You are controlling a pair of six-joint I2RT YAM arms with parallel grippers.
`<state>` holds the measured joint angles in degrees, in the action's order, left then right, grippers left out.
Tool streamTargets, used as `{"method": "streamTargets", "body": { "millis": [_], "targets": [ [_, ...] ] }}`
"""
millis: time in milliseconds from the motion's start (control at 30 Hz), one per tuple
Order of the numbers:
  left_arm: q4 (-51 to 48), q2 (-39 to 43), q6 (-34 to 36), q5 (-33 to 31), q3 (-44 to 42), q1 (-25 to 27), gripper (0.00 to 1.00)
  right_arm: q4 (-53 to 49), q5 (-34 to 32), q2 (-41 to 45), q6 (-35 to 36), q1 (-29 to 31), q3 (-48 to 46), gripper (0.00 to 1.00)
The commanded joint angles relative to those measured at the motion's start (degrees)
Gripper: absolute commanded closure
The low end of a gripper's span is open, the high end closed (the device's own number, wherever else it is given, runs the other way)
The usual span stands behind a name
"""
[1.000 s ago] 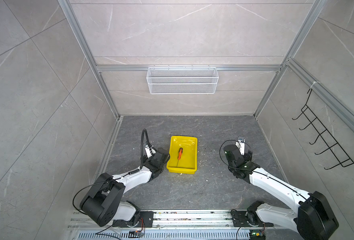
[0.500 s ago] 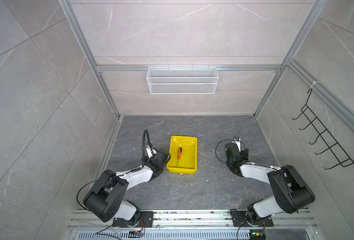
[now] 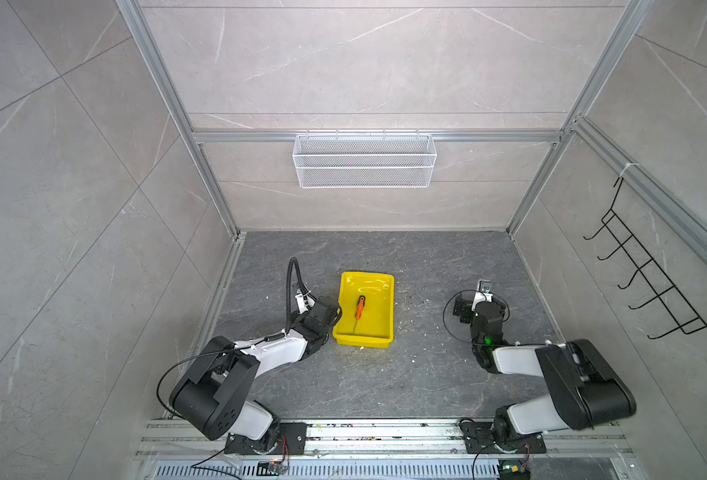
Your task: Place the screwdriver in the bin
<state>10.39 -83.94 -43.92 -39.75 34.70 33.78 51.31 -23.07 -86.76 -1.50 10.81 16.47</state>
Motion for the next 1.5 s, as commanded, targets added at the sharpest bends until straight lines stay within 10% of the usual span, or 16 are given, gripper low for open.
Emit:
{"method": "streamTargets", "body": {
  "millis": [0, 400, 467, 600, 800, 1033, 1467],
  "targets": [
    [1.5, 0.4, -0.1, 0.1, 0.9, 0.1, 0.05, 5.5, 4.4, -0.2, 1.9, 0.3, 0.7, 0.01],
    [6.3, 4.6, 15.0, 0.9, 0.5, 0.2, 0.02, 2.6, 4.5, -0.6, 1.4, -0.1, 2.6, 0.01],
    [6.3, 8.8, 20.8, 7.1, -0.1, 0.5, 0.17, 3.0, 4.4, -0.7, 1.5, -0.1, 2.6, 0.01],
    [13.7, 14.8, 31.4, 20.5, -4.6, 0.6, 0.0, 2.9, 4.5, -0.7, 1.5, -0.1, 2.5, 0.01],
    [-4.9, 23.6, 31.0, 4.2, -2.0, 0.4, 0.0, 3.0, 4.4, -0.6, 1.5, -0.1, 2.5, 0.01],
    [33.2, 23.4, 68.5, 0.9, -20.9, -4.4, 0.0, 3.0, 4.4, -0.6, 1.5, -0.1, 2.5, 0.01],
    [29.2, 24.2, 45.7, 8.8, -25.0, -21.2, 0.0, 3.1, 4.4, -0.6, 1.5, -0.1, 2.5, 0.01]
  ]
}}
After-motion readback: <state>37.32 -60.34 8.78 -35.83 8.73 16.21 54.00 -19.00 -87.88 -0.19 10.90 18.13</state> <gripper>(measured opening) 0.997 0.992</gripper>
